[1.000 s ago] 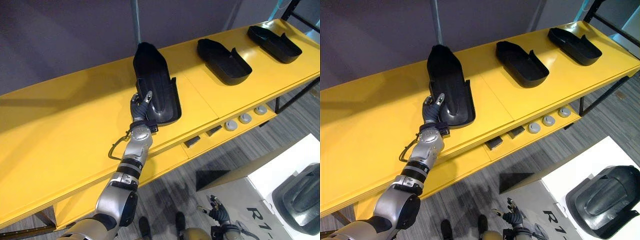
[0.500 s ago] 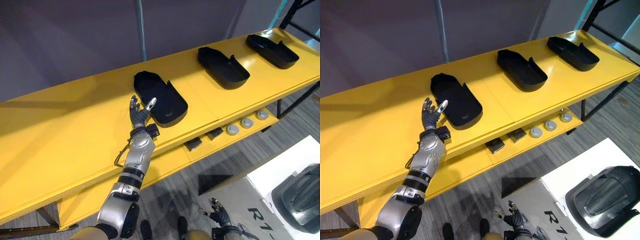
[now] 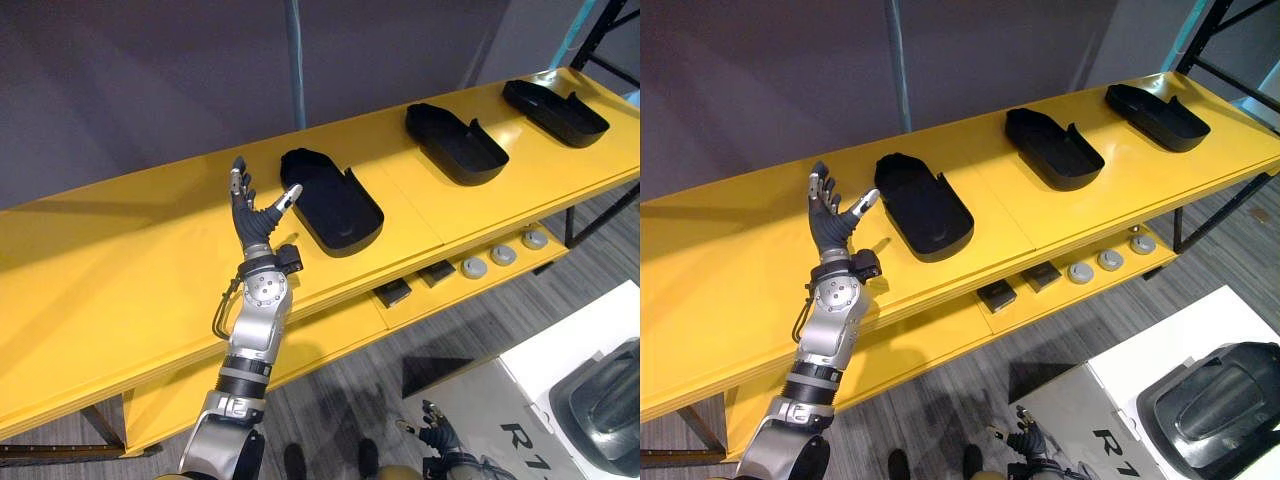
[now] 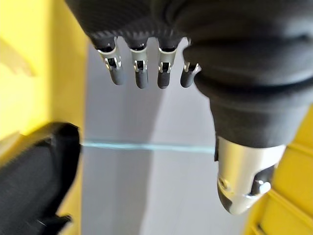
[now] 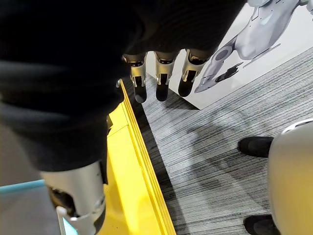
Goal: Walk over and take plastic housings, then place them on the shelf
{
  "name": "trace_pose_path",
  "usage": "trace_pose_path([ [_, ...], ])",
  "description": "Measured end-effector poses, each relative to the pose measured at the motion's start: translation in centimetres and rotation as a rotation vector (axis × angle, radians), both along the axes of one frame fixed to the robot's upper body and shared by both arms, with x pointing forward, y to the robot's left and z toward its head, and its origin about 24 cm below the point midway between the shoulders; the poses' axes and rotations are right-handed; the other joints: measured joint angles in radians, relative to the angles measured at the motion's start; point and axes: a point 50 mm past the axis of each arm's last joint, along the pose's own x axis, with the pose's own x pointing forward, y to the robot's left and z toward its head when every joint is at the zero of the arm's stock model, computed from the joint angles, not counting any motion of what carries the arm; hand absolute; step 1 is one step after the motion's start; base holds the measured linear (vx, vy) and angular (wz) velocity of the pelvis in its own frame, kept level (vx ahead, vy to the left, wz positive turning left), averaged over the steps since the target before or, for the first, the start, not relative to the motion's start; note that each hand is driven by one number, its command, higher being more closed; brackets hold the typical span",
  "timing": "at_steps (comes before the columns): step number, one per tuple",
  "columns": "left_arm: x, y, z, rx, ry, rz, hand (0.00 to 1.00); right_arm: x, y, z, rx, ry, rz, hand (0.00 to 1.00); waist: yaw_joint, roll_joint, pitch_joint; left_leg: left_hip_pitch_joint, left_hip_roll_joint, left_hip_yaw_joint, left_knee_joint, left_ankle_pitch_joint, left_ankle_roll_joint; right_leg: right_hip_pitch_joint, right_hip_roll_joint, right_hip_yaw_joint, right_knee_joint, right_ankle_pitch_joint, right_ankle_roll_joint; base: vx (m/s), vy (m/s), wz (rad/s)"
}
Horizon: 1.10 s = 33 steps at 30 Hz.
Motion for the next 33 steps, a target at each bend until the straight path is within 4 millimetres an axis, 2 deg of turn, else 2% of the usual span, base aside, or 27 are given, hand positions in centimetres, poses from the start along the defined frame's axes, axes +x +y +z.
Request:
trace_pose_path([
  [4, -1.4, -2.5, -0.1, 0.123, -0.043, -0.16, 1.0, -0.2, -0.1, -0.1, 0.001, 0.01, 0.006, 0.0, 0.001, 0.003, -0.002, -0.001, 0.0, -0.002, 0.0, 0.0, 0.001, 0.0, 0.0, -0.001, 0.0, 0.0, 0.0, -0.04, 0.004, 0.01],
  [7, -2.3, -4.9, -0.9, 0.193, -0.043, -0.325, 1.0, -0.4, -0.1, -0.3, 0.006, 0.025, 0.011, 0.0, 0.0, 0.011, -0.002, -0.001, -0.001, -0.002, -0.001, 0.001, 0.001, -0.001, 0.0, -0.002, 0.0, 0.0, 0.001, -0.04, -0.001, 0.0],
  [10, -2.7, -5.4, -1.9, 0.219, -0.012, -0.385, 1.0, -0.3, -0.1, -0.3, 0.009, 0.023, 0.015, 0.0, -0.01, 0.017, -0.003, 0.0, 0.0, 0.0, -0.001, 0.001, 0.002, -0.001, 0.001, -0.004, -0.001, 0.001, 0.001, -0.03, -0.004, -0.02],
  [16, -2.4, -6.0, -3.8, 0.32, 0.058, -0.453, 1.0, 0.1, 0.0, -0.5, 0.011, 0.034, 0.019, 0.0, -0.01, 0.017, -0.003, 0.003, 0.0, -0.002, -0.002, 0.001, 0.001, 0.014, 0.002, -0.016, -0.021, 0.005, 0.002, -0.03, -0.004, 0.03],
  [23, -1.1, -5.7, -5.7, 0.463, 0.142, -0.419, 1.0, 0.5, 0.0, -0.4, 0.01, 0.024, 0.02, 0.0, -0.018, 0.015, 0.026, -0.003, 0.001, 0.003, -0.002, 0.0, 0.001, 0.013, 0.005, -0.013, -0.036, 0.014, 0.001, -0.01, -0.001, -0.01],
  [28, 0.3, -5.9, -5.2, 0.537, 0.147, -0.404, 1.0, 1.8, 0.1, 0.1, 0.009, -0.008, 0.029, 0.0, -0.021, 0.015, 0.055, -0.029, 0.004, 0.021, -0.001, 0.0, 0.0, -0.022, 0.007, 0.008, -0.035, 0.022, 0.002, -0.04, 0.004, -0.12],
  [33, 1.1, -7.9, -3.9, 0.637, 0.106, -0.458, 1.0, 2.2, -0.1, 0.4, 0.006, -0.026, 0.022, 0.0, -0.031, 0.01, 0.073, -0.065, 0.004, 0.032, 0.003, 0.002, 0.001, -0.065, 0.007, 0.025, -0.028, 0.025, 0.0, -0.01, -0.001, -0.08],
])
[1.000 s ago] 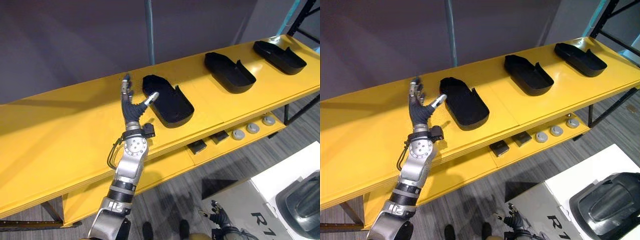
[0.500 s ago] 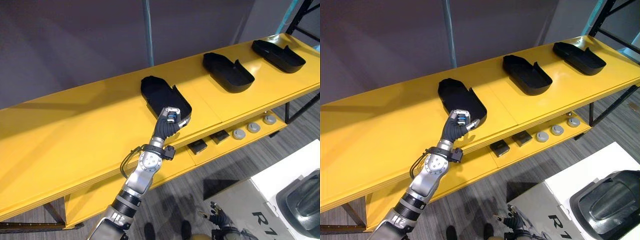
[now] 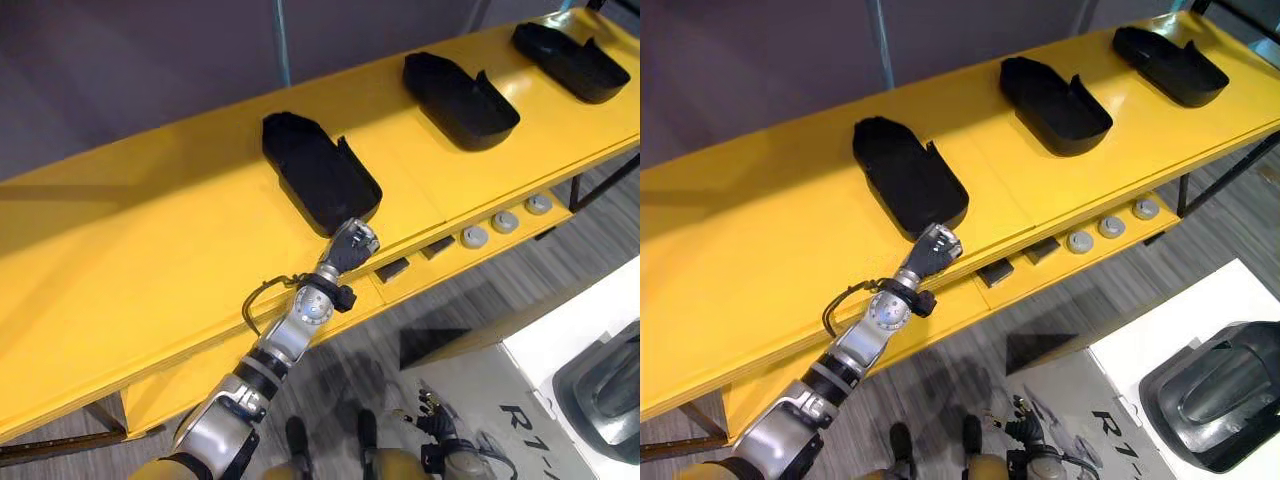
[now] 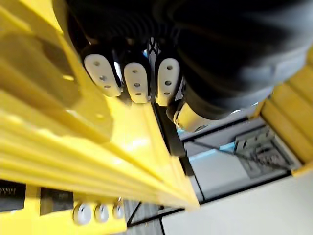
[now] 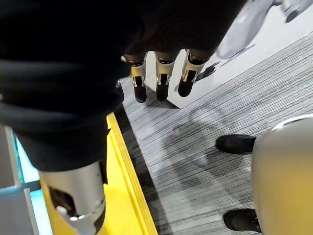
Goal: Walk over and take plastic housings, then place them on the shelf
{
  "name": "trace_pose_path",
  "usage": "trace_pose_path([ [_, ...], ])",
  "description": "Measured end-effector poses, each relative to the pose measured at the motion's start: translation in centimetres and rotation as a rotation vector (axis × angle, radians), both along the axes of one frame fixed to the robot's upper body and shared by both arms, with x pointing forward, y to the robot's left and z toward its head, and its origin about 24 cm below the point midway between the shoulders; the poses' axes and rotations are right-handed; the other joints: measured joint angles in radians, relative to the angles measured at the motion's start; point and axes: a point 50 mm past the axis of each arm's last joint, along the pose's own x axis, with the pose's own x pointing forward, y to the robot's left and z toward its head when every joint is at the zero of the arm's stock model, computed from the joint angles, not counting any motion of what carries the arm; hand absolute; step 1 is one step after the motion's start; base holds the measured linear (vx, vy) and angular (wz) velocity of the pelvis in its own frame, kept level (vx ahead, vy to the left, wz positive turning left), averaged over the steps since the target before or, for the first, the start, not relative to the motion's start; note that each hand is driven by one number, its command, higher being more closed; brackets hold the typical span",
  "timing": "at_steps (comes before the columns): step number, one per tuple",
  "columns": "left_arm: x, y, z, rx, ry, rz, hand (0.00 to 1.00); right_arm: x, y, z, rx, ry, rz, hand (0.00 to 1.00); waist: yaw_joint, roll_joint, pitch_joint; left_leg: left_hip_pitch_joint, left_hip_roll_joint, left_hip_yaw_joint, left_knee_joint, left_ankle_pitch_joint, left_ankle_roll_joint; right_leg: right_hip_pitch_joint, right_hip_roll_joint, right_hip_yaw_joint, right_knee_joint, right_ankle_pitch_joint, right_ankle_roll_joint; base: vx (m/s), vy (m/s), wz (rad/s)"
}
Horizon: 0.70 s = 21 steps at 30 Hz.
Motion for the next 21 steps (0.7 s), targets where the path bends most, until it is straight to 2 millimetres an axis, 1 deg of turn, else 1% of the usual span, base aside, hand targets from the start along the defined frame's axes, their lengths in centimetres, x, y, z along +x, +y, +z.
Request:
trace_pose_path([
  [5, 0.8, -0.7, 2.0, 0.04, -0.062, -0.006, 1.0, 0.7, -0.1, 0.6, -0.004, -0.041, -0.008, 0.0, -0.001, 0.0, 0.024, -0.016, 0.003, 0.025, 0.0, 0.001, -0.001, -0.042, 0.001, 0.028, 0.029, 0.0, 0.0, -0.04, 0.001, -0.17],
  [8, 1.2, -0.9, 2.2, 0.075, -0.073, 0.006, 1.0, 0.5, -0.1, 0.6, -0.002, -0.037, -0.016, 0.0, -0.001, 0.0, 0.024, -0.024, 0.004, 0.029, -0.004, 0.001, -0.001, -0.058, 0.001, 0.034, 0.043, -0.001, 0.0, -0.07, 0.007, -0.06],
  [13, 1.9, -0.7, 2.3, 0.097, -0.066, 0.047, 1.0, 0.4, -0.1, 0.5, -0.002, -0.036, -0.02, 0.0, 0.002, -0.004, 0.031, -0.032, 0.003, 0.033, -0.004, 0.002, 0.001, -0.073, -0.001, 0.035, 0.055, -0.001, 0.0, -0.06, 0.012, -0.01],
  [18, 3.1, 0.7, 3.5, 0.083, -0.083, 0.148, 1.0, 0.7, -0.1, 0.9, -0.001, -0.056, -0.022, 0.0, 0.004, -0.007, 0.047, -0.032, 0.003, 0.036, -0.004, 0.005, 0.004, -0.079, -0.002, 0.036, 0.064, -0.001, 0.0, -0.04, 0.013, -0.01],
  [21, 3.4, 1.5, 3.7, 0.061, -0.079, 0.19, 1.0, 0.7, -0.1, 0.9, 0.011, -0.059, -0.035, 0.0, 0.006, -0.007, 0.047, -0.032, 0.003, 0.035, -0.004, 0.007, 0.003, -0.079, -0.002, 0.036, 0.064, -0.001, 0.0, 0.0, 0.0, 0.0],
])
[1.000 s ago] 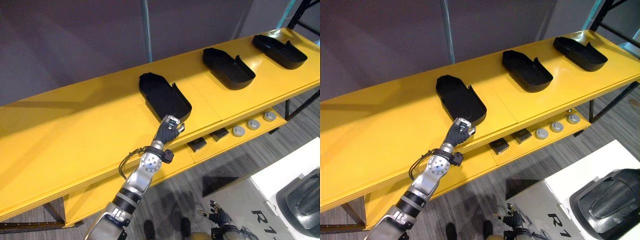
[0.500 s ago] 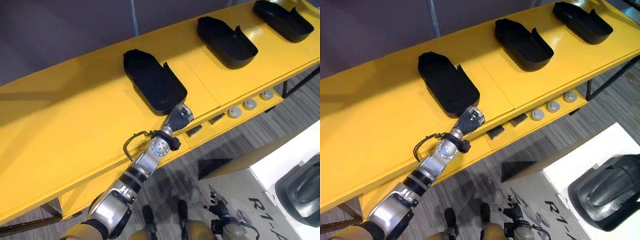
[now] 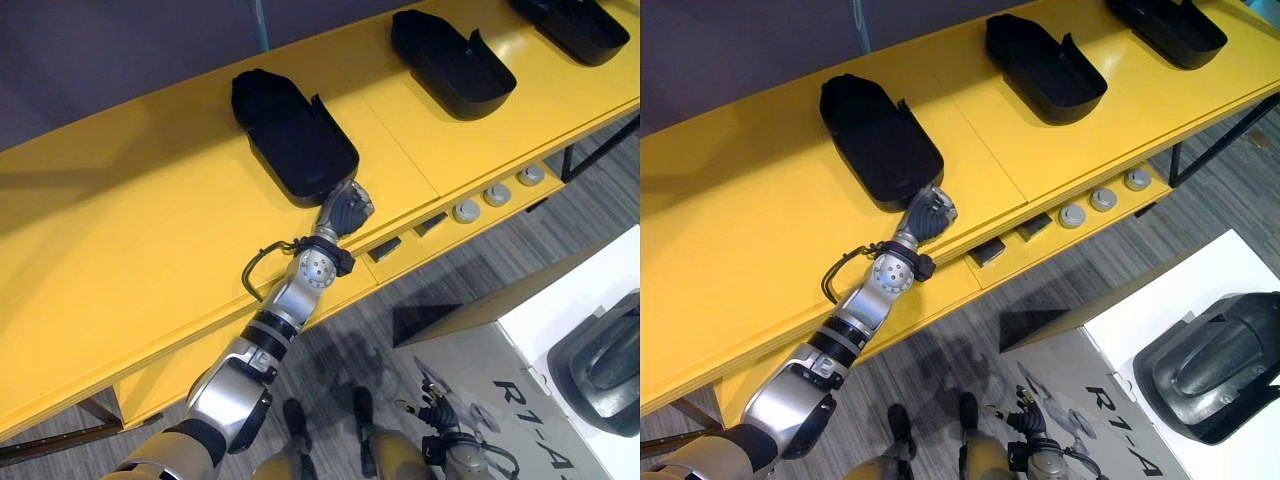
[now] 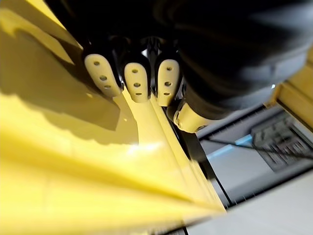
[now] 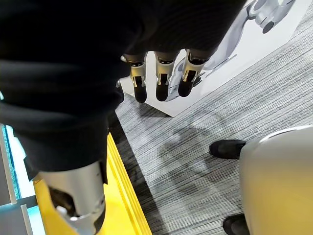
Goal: Walk over and take plastic housings, then place them on the shelf
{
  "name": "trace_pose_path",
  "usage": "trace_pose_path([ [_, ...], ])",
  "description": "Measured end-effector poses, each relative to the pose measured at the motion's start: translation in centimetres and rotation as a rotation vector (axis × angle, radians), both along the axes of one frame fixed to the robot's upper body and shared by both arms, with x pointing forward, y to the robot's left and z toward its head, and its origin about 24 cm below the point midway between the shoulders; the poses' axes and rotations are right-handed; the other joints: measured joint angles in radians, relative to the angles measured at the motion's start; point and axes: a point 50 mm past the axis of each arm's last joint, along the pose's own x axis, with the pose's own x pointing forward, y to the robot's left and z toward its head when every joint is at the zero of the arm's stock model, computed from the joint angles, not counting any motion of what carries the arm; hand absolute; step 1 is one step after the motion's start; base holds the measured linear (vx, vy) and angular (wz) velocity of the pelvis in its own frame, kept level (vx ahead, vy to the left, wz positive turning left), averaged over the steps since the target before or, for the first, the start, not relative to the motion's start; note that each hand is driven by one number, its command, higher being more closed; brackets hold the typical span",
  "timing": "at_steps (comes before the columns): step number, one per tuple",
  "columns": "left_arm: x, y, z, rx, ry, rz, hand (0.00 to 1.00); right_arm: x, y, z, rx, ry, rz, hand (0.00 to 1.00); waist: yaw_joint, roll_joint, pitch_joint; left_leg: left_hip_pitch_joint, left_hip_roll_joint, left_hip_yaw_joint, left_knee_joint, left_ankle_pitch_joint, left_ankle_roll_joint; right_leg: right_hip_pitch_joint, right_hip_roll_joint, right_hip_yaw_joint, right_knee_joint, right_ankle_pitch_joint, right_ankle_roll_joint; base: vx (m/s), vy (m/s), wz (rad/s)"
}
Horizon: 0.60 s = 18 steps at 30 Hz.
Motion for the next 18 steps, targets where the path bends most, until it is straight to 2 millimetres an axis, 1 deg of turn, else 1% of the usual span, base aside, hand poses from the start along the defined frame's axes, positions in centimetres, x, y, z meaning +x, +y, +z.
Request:
trace_pose_path([
  [5, 0.4, 0.9, 0.1, -0.017, -0.003, 0.059, 1.0, -0.3, 0.0, 0.0, -0.001, -0.008, -0.003, 0.0, 0.011, 0.0, 0.0, 0.0, -0.001, -0.001, 0.0, 0.001, 0.0, 0.0, -0.001, 0.0, 0.001, 0.0, 0.0, 0.0, 0.0, 0.0],
  [8, 0.5, 1.5, 0.2, -0.032, -0.005, 0.091, 1.0, -0.4, -0.1, 0.0, -0.003, -0.006, -0.006, 0.0, 0.012, 0.0, 0.0, 0.0, -0.001, -0.002, 0.0, 0.002, 0.0, 0.0, -0.002, -0.001, 0.002, 0.0, 0.0, -0.02, 0.013, 0.01],
  [12, 0.6, 1.8, 0.3, -0.045, -0.004, 0.105, 1.0, -0.4, -0.1, 0.0, -0.005, -0.007, -0.007, 0.0, 0.013, 0.0, 0.0, 0.0, -0.003, -0.004, 0.0, 0.002, 0.0, 0.001, -0.004, -0.002, 0.002, 0.0, 0.0, -0.01, 0.006, 0.0],
  [14, 0.5, 1.5, 0.4, -0.046, -0.011, 0.096, 1.0, -0.4, -0.1, 0.0, -0.005, -0.007, -0.007, 0.0, 0.014, 0.001, 0.0, 0.0, -0.004, -0.006, 0.0, 0.002, 0.0, 0.002, -0.005, -0.003, 0.002, 0.0, 0.0, 0.0, 0.0, 0.0],
  [16, 0.1, 0.8, 1.1, -0.048, -0.047, 0.07, 1.0, -0.4, -0.1, 0.0, -0.005, -0.007, -0.008, 0.0, 0.016, 0.001, 0.001, 0.0, -0.005, -0.008, 0.0, 0.003, 0.001, 0.003, -0.006, -0.005, 0.001, 0.0, 0.0, 0.0, 0.0, 0.0],
  [18, -1.0, -0.5, 2.9, -0.083, -0.128, 0.005, 1.0, -0.4, -0.1, -0.1, -0.005, -0.007, -0.008, 0.0, 0.019, 0.002, 0.001, 0.005, -0.006, -0.01, 0.001, 0.003, 0.001, 0.009, -0.006, -0.007, 0.0, 0.0, 0.0, 0.0, 0.006, 0.03],
])
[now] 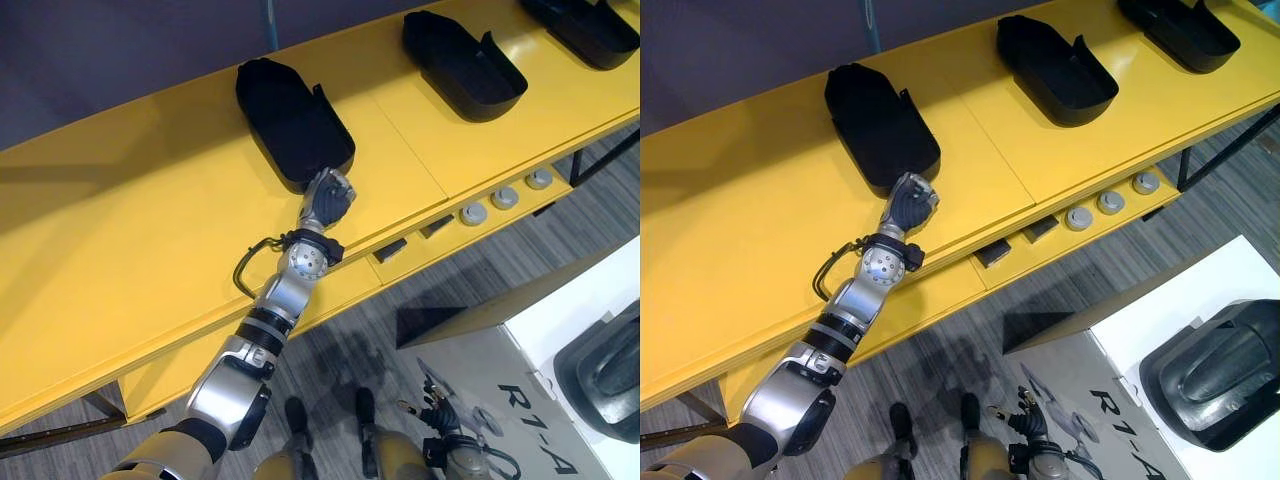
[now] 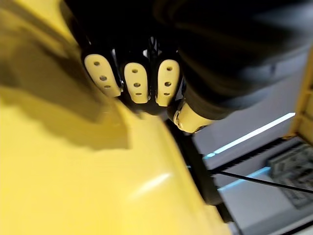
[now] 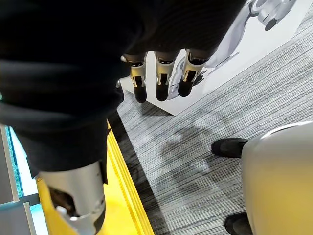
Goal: Walk over and take plastic housings, then place them on the shelf
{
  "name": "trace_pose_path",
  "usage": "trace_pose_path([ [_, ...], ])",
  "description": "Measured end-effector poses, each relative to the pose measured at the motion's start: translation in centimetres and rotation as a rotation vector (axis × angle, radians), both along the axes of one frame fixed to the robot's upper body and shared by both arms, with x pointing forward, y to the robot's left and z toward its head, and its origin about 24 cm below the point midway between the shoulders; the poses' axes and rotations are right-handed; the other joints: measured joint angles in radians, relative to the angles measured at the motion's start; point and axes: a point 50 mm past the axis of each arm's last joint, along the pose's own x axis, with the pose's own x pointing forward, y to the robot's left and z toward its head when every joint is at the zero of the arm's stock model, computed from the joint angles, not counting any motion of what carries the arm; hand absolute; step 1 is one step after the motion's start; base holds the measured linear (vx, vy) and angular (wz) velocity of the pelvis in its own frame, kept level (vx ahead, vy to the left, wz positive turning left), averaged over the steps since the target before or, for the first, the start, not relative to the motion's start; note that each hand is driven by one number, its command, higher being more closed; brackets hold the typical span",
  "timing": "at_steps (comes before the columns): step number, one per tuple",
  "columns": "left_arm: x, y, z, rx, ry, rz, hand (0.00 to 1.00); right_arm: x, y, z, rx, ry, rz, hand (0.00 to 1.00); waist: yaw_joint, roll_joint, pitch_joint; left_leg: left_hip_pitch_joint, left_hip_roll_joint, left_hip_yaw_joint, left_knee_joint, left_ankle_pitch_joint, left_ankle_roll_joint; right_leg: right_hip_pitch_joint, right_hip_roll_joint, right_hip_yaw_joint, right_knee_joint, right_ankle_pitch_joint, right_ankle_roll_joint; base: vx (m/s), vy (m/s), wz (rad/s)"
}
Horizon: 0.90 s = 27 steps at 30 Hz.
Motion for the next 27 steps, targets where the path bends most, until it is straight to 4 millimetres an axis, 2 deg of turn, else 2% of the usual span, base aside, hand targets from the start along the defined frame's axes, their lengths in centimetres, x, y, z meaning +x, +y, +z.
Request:
trace_pose_path([
  [4, -2.7, -1.4, 3.0, -0.152, -0.139, -0.13, 1.0, 0.0, 0.0, 0.0, -0.001, 0.003, -0.001, 0.0, 0.001, 0.002, 0.001, 0.023, 0.0, -0.005, -0.001, -0.001, -0.001, 0.028, 0.0, -0.004, -0.008, 0.0, 0.0, -0.01, 0.003, 0.03],
  [7, -5.6, -0.8, 4.7, -0.325, -0.256, -0.209, 1.0, -0.3, -0.1, -0.3, -0.002, 0.02, -0.003, 0.0, 0.002, 0.011, 0.005, 0.041, 0.0, -0.023, -0.002, -0.003, -0.003, 0.059, 0.0, -0.022, -0.021, 0.0, 0.0, -0.04, 0.003, 0.13],
  [8, -5.9, -0.6, 4.9, -0.339, -0.27, -0.209, 1.0, -0.5, -0.1, -0.4, -0.001, 0.028, -0.003, 0.0, 0.002, 0.012, 0.005, 0.045, 0.0, -0.026, -0.002, -0.003, -0.004, 0.065, 0.0, -0.026, -0.022, 0.0, 0.0, -0.04, 0.001, 0.18],
  [10, -6.7, 1.0, 5.3, -0.401, -0.315, -0.189, 1.0, -0.8, -0.1, -0.8, -0.001, 0.05, -0.005, 0.0, 0.007, 0.015, 0.004, 0.059, 0.0, -0.031, -0.002, -0.006, -0.007, 0.088, 0.001, -0.032, -0.036, 0.0, 0.0, -0.03, 0.002, 0.1],
  [12, -7.7, 3.5, 5.6, -0.464, -0.376, -0.135, 1.0, -1.0, -0.2, -0.9, -0.002, 0.059, -0.006, 0.0, 0.008, 0.02, 0.001, 0.066, -0.001, -0.039, -0.002, -0.007, -0.008, 0.102, 0.001, -0.045, -0.043, 0.0, 0.001, -0.01, -0.002, 0.17],
  [13, -8.7, 6.3, 5.6, -0.518, -0.436, -0.056, 1.0, -1.2, -0.3, -1.1, 0.001, 0.071, -0.011, 0.0, 0.015, 0.025, -0.002, 0.071, -0.002, -0.058, -0.001, -0.003, -0.003, 0.118, 0.001, -0.059, -0.052, 0.0, 0.0, 0.0, -0.006, 0.25],
  [14, -9.0, 7.3, 5.4, -0.53, -0.452, -0.017, 1.0, -1.3, -0.4, -1.2, 0.001, 0.076, -0.012, 0.0, 0.025, 0.026, -0.003, 0.076, -0.001, -0.06, -0.001, -0.003, -0.004, 0.125, 0.001, -0.061, -0.054, 0.0, 0.0, 0.01, -0.008, 0.25],
  [15, -9.4, 8.4, 5.1, -0.54, -0.463, 0.024, 1.0, -1.4, -0.4, -1.2, 0.002, 0.081, -0.014, 0.0, 0.03, 0.028, -0.004, 0.08, -0.002, -0.064, -0.001, -0.003, -0.004, 0.134, 0.001, -0.066, -0.059, 0.0, 0.0, 0.02, -0.011, 0.24],
  [16, -10.0, 10.3, 4.4, -0.55, -0.476, 0.107, 1.0, -1.6, -0.6, -1.3, -0.001, 0.088, -0.016, 0.0, 0.036, 0.032, -0.007, 0.085, -0.005, -0.084, -0.001, -0.003, -0.004, 0.154, 0.001, -0.083, -0.072, 0.0, 0.0, 0.02, -0.01, 0.36],
  [19, -12.3, 14.9, 1.4, -0.587, -0.446, 0.301, 1.0, -2.0, -0.8, -1.6, -0.004, 0.113, -0.015, 0.0, 0.071, 0.035, -0.032, 0.091, -0.01, -0.122, 0.0, -0.003, -0.004, 0.185, -0.001, -0.121, -0.083, -0.008, 0.003, 0.02, -0.005, 0.41],
  [20, -12.9, 15.6, 0.6, -0.593, -0.428, 0.335, 1.0, -2.2, -0.9, -1.7, -0.004, 0.118, -0.017, 0.0, 0.077, 0.035, -0.042, 0.091, -0.012, -0.131, 0.0, -0.003, -0.004, 0.188, -0.002, -0.131, -0.083, -0.012, 0.003, 0.03, -0.011, 0.5],
  [21, -14.1, 17.1, -1.0, -0.603, -0.383, 0.413, 1.0, -2.6, -1.1, -1.8, -0.002, 0.127, -0.03, 0.0, 0.084, 0.036, -0.058, 0.095, -0.018, -0.16, 0.0, -0.001, -0.003, 0.203, -0.006, -0.159, -0.078, -0.024, 0.005, 0.03, -0.016, 0.51],
  [22, -14.8, 17.8, -1.7, -0.615, -0.362, 0.454, 1.0, -2.9, -1.2, -1.9, -0.003, 0.131, -0.038, 0.0, 0.087, 0.037, -0.064, 0.099, -0.02, -0.172, -0.001, -0.001, -0.003, 0.21, -0.008, -0.169, -0.07, -0.034, 0.007, 0.04, -0.014, 0.74],
  [23, -17.1, 19.9, -4.1, -0.633, -0.296, 0.586, 1.0, -3.4, -1.4, -2.0, -0.003, 0.141, -0.051, 0.0, 0.103, 0.036, -0.086, 0.114, -0.026, -0.199, -0.001, -0.002, -0.003, 0.219, -0.018, -0.196, -0.03, -0.066, 0.01, 0.03, -0.005, 0.51],
  [24, -17.5, 20.2, -4.5, -0.632, -0.284, 0.61, 1.0, -3.5, -1.4, -2.0, -0.003, 0.143, -0.053, 0.0, 0.107, 0.036, -0.091, 0.114, -0.026, -0.203, -0.001, -0.002, -0.003, 0.219, -0.02, -0.201, -0.023, -0.071, 0.01, 0.03, 0.001, 0.52],
  [26, -20.4, 22.0, -7.3, -0.635, -0.182, 0.77, 1.0, -3.5, -1.4, -1.9, 0.0, 0.136, -0.061, 0.0, 0.143, 0.034, -0.117, 0.122, -0.032, -0.222, -0.002, -0.014, -0.01, 0.222, -0.033, -0.23, 0.017, -0.098, 0.016, 0.0, 0.006, 0.32],
  [27, -21.1, 22.3, -8.0, -0.636, -0.154, 0.807, 1.0, -3.3, -1.2, -1.7, 0.004, 0.122, -0.061, 0.0, 0.148, 0.035, -0.121, 0.122, -0.033, -0.223, -0.002, -0.017, -0.007, 0.225, -0.036, -0.237, 0.022, -0.101, 0.016, -0.02, 0.01, 0.29],
])
